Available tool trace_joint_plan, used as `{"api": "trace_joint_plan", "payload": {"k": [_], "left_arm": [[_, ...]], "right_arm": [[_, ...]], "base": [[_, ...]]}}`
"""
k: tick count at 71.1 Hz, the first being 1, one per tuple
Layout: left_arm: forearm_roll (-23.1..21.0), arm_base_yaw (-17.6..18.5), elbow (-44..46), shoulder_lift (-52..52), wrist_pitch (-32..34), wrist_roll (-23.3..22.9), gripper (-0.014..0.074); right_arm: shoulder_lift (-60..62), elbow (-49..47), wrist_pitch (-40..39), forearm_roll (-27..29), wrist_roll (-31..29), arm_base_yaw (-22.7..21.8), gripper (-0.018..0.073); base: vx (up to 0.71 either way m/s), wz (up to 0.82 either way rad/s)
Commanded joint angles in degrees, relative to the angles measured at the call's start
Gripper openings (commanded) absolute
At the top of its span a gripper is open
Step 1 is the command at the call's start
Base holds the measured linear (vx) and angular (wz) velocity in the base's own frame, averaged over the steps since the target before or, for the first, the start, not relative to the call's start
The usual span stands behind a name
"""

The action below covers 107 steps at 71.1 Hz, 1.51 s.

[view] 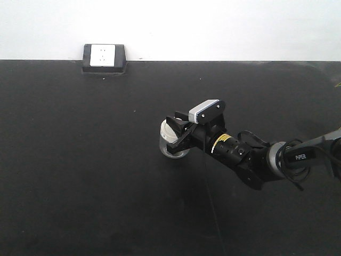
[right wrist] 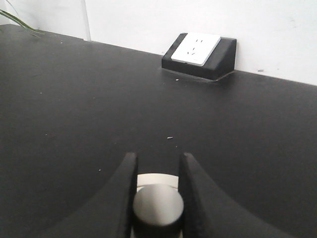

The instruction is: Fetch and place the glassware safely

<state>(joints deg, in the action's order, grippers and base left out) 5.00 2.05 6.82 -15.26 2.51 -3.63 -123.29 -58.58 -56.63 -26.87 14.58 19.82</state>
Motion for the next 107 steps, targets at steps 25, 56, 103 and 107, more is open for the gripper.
{"api": "trace_joint_plan", "payload": {"k": [25, 56, 103, 107], "left_arm": [[-0.16, -0.04, 1.68, -0.48, 4.08, -0.54, -0.0007], [-0.16, -0.04, 1.68, -0.48, 4.08, -0.54, -0.0007], [-0.16, -0.04, 1.68, -0.48, 4.08, -0.49, -0.0007], [-0.16, -0.04, 1.68, -0.48, 4.08, -0.49, -0.0007]], "right_arm": [[1.94, -1.53, -5.84, 0.95, -0.92, -0.28, 0.0078], [1.94, -1.53, -6.35, 0.90, -0.57, -0.28, 0.0639], [12.39, -1.53, -1.54, 1.55, -0.57, -0.28, 0.0393], [14.42, -1.53, 0.70, 1.55, -0.57, -0.28, 0.0319]], "base": [[0.00, 0.00], [0.00, 0.00], [0.00, 0.00], [0.00, 0.00]]}}
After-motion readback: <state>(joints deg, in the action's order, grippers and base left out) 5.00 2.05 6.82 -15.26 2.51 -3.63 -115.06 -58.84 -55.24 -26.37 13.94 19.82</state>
